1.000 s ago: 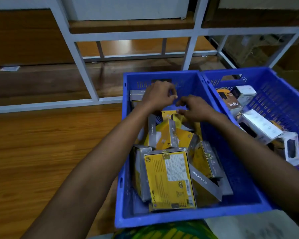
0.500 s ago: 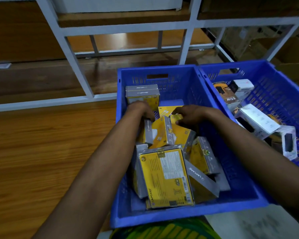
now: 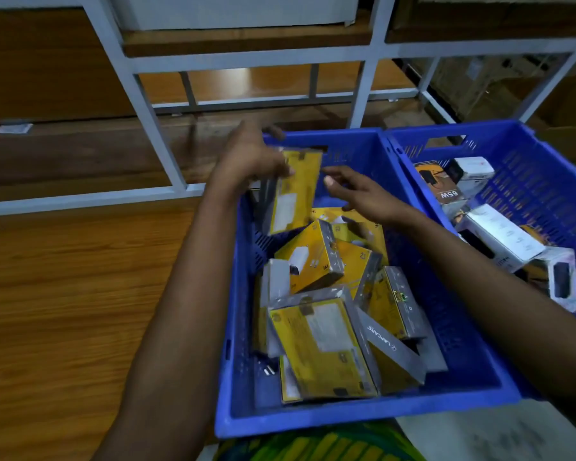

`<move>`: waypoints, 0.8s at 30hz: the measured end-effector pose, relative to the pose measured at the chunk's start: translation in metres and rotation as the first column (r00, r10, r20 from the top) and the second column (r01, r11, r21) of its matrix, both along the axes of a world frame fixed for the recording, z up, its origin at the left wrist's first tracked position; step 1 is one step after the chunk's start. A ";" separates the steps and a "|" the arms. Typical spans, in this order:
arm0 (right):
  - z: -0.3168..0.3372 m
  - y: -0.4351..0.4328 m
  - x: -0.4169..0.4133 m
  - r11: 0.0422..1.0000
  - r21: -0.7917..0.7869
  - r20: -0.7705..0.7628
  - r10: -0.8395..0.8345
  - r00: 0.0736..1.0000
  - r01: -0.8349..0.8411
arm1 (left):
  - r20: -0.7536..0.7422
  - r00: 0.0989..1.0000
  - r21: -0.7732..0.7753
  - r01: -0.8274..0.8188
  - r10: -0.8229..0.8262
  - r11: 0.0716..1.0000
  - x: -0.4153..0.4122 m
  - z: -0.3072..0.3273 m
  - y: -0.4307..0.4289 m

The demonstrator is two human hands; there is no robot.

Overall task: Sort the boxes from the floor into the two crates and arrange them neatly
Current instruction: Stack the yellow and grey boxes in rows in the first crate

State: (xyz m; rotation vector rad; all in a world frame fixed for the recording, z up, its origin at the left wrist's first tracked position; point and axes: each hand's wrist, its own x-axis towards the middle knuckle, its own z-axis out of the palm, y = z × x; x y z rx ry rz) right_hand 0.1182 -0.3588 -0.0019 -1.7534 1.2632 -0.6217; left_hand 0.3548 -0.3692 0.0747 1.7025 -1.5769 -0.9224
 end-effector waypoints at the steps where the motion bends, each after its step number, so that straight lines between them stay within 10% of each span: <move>1: 0.001 0.000 0.001 0.999 0.041 0.094 -0.015 0.995 0.012 | -0.133 0.990 -0.039 0.034 -0.039 0.999 0.000 0.004 0.001; 6: 0.007 -0.001 -0.005 0.994 0.086 0.295 -0.093 0.951 0.070 | -0.542 0.814 -0.099 0.182 -0.206 0.978 -0.002 -0.008 -0.011; 12: -0.002 -0.004 -0.006 0.828 -0.544 -0.117 -0.233 0.965 0.134 | -0.190 0.911 0.042 0.380 -0.366 0.924 0.006 -0.022 -0.019; 15: 0.004 -0.006 -0.009 0.676 -0.706 -0.004 -0.300 0.954 0.210 | -0.666 0.685 0.047 0.435 -0.297 0.899 0.008 -0.035 -0.011; 19: 0.005 -0.010 -0.016 0.636 -0.716 0.147 -0.267 0.952 0.289 | -0.688 0.710 0.106 0.307 -0.153 0.946 -0.003 -0.050 -0.015; 24: 0.012 -0.004 -0.010 0.808 -0.427 0.400 -0.232 0.886 0.405 | -0.704 0.701 0.192 0.338 -0.111 0.921 -0.012 -0.060 -0.019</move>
